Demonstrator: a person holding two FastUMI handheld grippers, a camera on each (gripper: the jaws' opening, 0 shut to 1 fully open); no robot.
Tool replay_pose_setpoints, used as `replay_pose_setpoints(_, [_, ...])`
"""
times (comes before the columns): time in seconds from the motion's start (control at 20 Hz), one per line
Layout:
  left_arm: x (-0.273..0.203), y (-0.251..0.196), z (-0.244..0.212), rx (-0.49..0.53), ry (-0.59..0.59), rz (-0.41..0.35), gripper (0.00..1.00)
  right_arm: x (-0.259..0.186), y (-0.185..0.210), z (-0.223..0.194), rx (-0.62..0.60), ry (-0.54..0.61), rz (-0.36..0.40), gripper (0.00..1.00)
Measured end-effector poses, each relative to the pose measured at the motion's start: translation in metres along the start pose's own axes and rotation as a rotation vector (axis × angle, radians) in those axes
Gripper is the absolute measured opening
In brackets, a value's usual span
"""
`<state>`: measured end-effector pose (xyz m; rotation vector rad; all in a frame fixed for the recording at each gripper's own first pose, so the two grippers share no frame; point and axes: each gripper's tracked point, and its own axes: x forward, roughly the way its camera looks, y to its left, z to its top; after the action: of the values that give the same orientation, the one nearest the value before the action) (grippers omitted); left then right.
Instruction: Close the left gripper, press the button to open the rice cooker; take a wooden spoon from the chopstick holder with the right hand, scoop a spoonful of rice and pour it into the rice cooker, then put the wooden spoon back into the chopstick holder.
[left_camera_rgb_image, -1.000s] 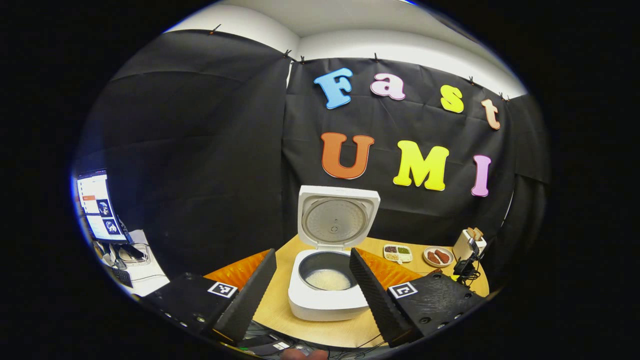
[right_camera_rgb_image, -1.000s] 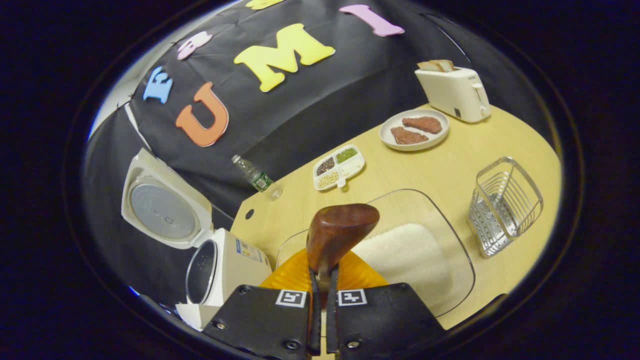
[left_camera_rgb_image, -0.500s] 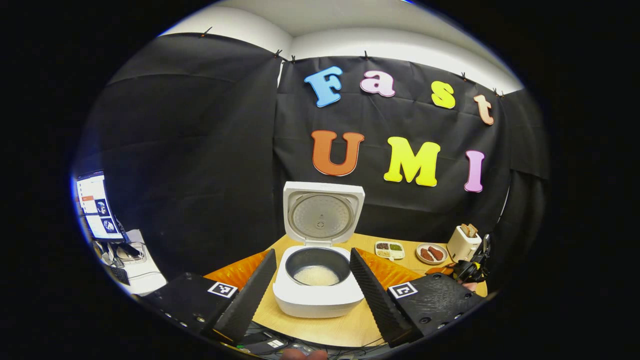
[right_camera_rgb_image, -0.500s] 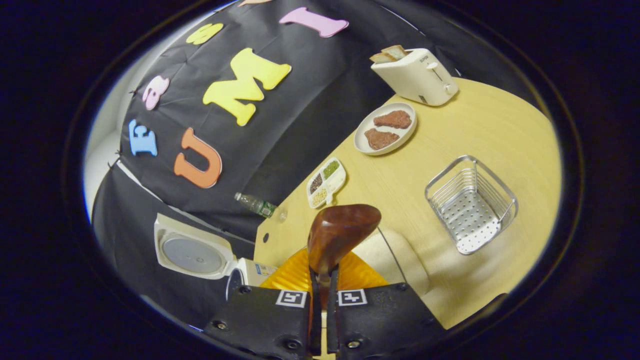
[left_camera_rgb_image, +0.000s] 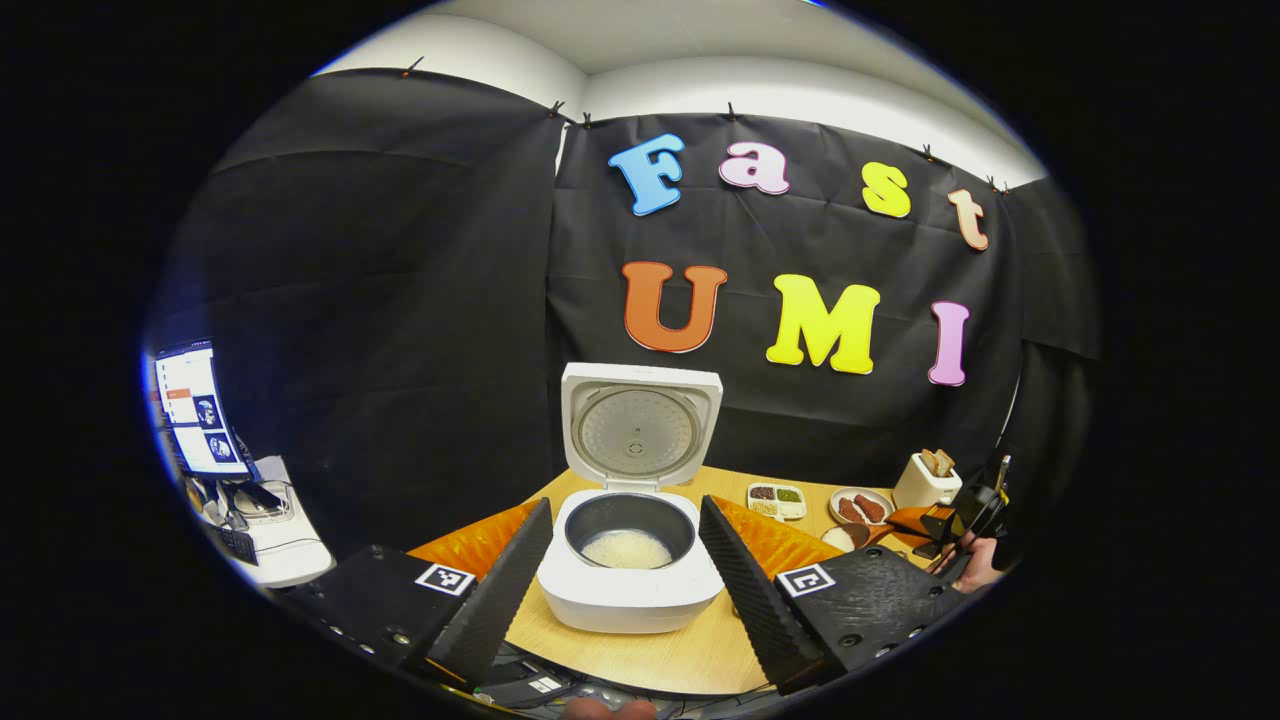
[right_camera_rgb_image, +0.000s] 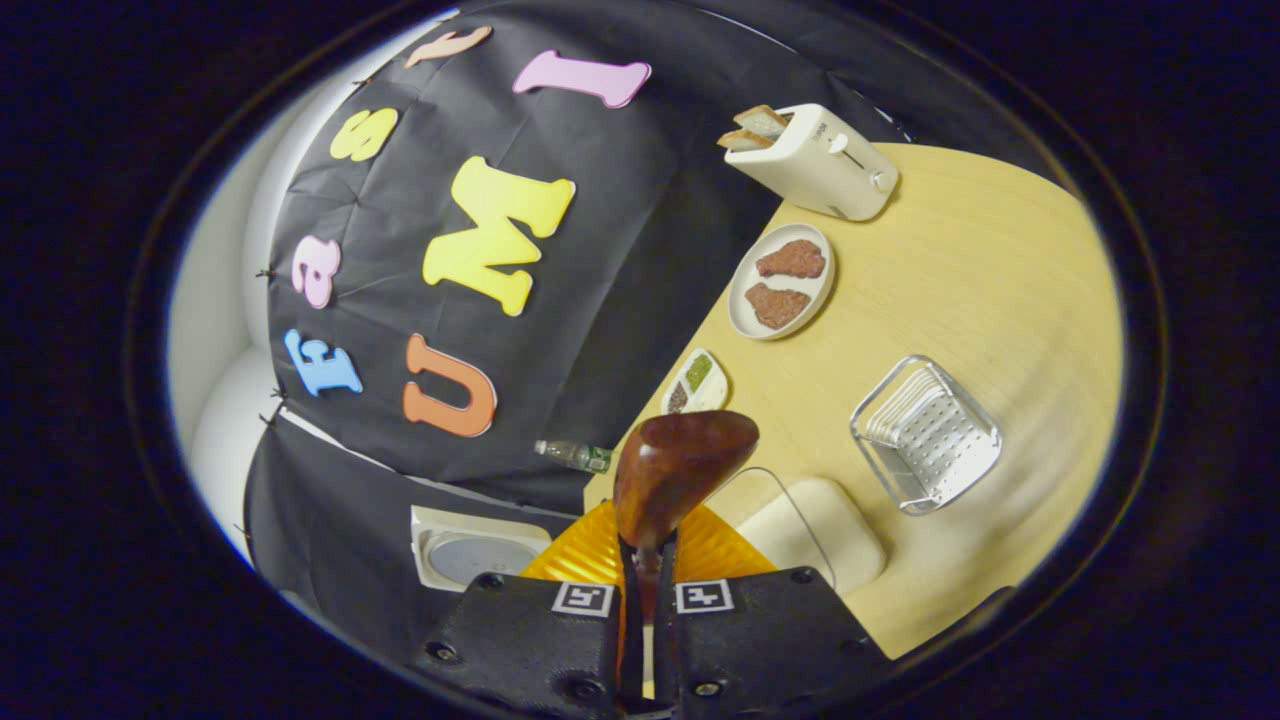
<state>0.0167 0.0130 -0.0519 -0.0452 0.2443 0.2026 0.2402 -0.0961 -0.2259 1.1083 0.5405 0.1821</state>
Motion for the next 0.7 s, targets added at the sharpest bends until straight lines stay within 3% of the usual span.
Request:
replay_pose_setpoints(0.4, [-0.017, 0.036, 0.013, -0.02, -0.063, 0.093, 0.94, 0.048, 0.119, -0.065, -0.078, 0.14, 0.157, 0.09])
replay_pose_setpoints(0.7, [-0.026, 0.065, 0.002, -0.04, -0.067, 0.154, 0.94, 0.095, 0.168, -0.132, -0.216, 0.231, 0.185, 0.09])
